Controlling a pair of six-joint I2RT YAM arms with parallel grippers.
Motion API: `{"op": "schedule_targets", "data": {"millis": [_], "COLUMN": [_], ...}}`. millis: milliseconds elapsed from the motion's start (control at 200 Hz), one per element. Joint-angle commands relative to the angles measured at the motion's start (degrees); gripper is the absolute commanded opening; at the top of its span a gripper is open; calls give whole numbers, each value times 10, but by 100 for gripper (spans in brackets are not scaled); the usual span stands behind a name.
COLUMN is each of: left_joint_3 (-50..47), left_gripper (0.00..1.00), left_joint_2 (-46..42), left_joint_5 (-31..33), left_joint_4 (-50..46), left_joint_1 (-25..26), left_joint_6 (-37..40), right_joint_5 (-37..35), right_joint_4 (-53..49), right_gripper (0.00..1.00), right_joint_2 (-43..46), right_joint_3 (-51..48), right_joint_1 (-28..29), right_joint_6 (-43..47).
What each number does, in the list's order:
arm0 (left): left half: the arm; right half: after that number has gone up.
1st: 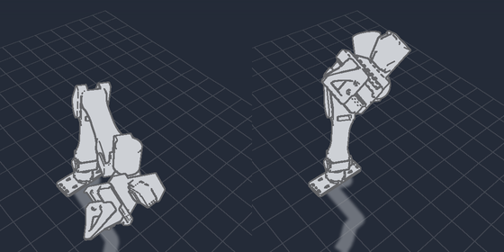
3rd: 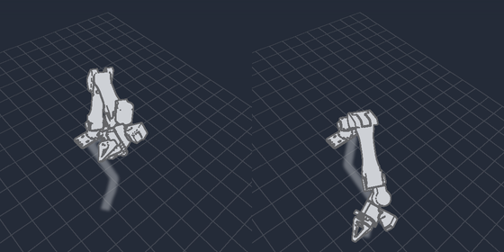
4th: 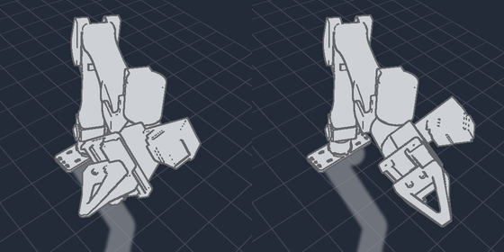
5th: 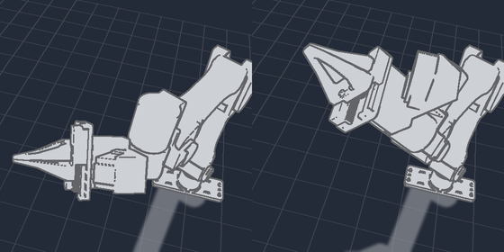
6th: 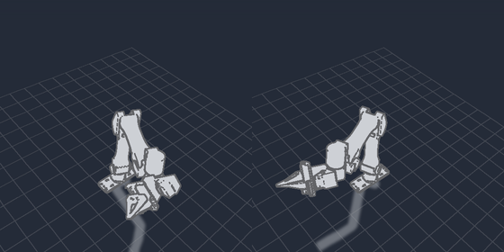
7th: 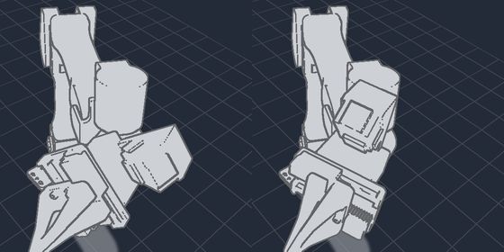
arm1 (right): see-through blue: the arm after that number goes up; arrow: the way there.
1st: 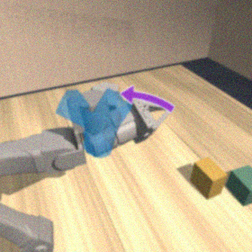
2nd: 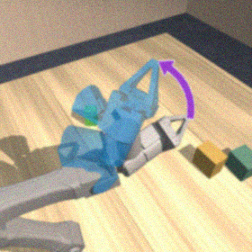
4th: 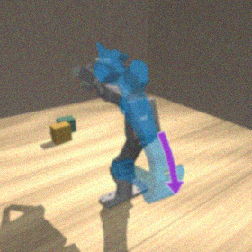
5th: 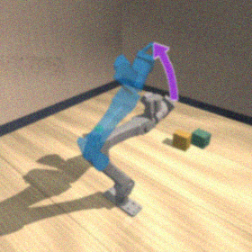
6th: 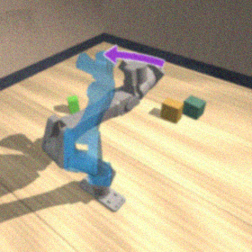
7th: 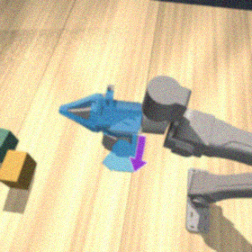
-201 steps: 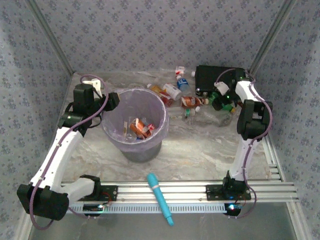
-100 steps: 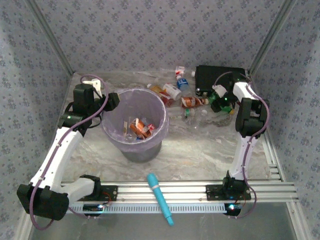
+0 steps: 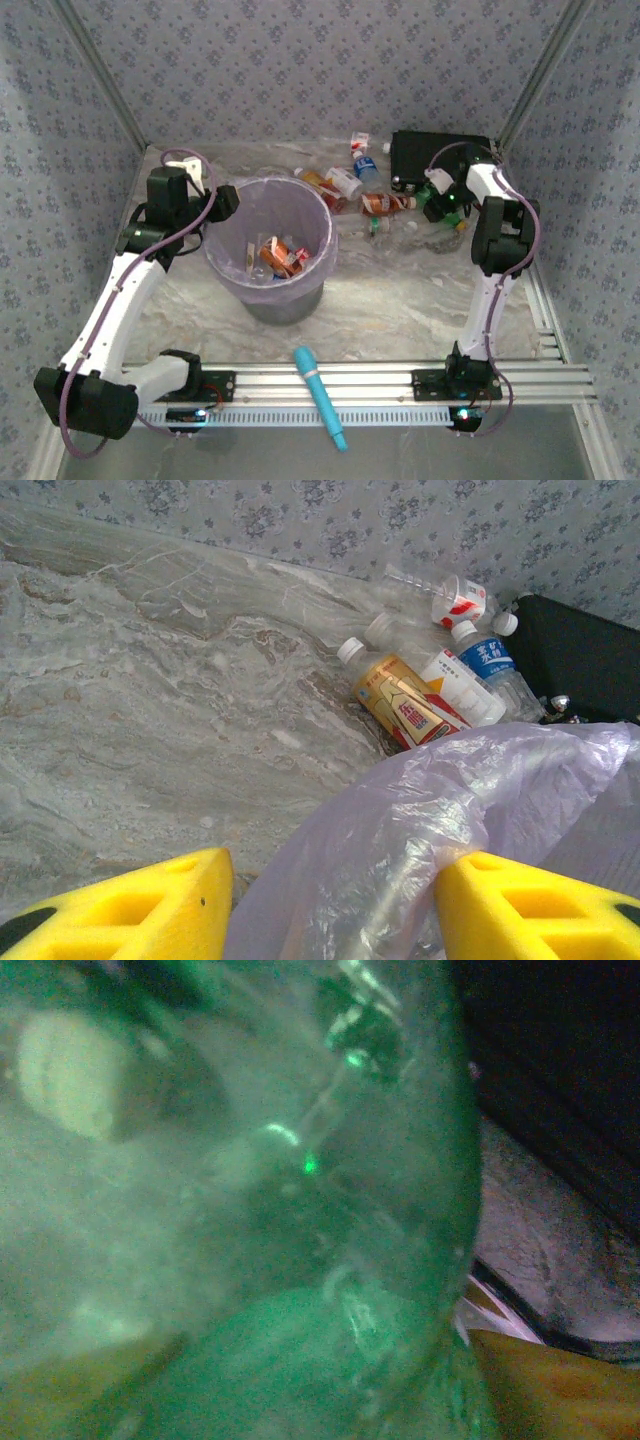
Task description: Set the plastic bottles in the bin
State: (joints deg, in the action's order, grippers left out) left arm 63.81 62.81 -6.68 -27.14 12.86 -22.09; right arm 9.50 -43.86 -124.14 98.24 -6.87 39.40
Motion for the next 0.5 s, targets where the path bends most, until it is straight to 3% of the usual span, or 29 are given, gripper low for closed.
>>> {"op": "schedule_targets", "data": {"millis": [0, 320, 495], "left_joint_3": [12, 6, 5], "left_gripper": [55, 56, 56], "left_joint_2": [3, -8, -9], "left_joint_5": [-2, -4, -6], "left_joint_4": [-28, -28, -30], "left_joint_1": [-4, -4, -4], "left_joint_6": [7, 7, 4], "right_joint_5": [9, 13, -25], "right_joint_4": [-27, -55, -73], "right_gripper": [68, 68, 65], "right_joint_2": [58, 209, 273], "right_joint_3": [0, -4, 28], "right_joint_1": [0, 23, 98], "right_joint_6": [-19, -107, -180]}}
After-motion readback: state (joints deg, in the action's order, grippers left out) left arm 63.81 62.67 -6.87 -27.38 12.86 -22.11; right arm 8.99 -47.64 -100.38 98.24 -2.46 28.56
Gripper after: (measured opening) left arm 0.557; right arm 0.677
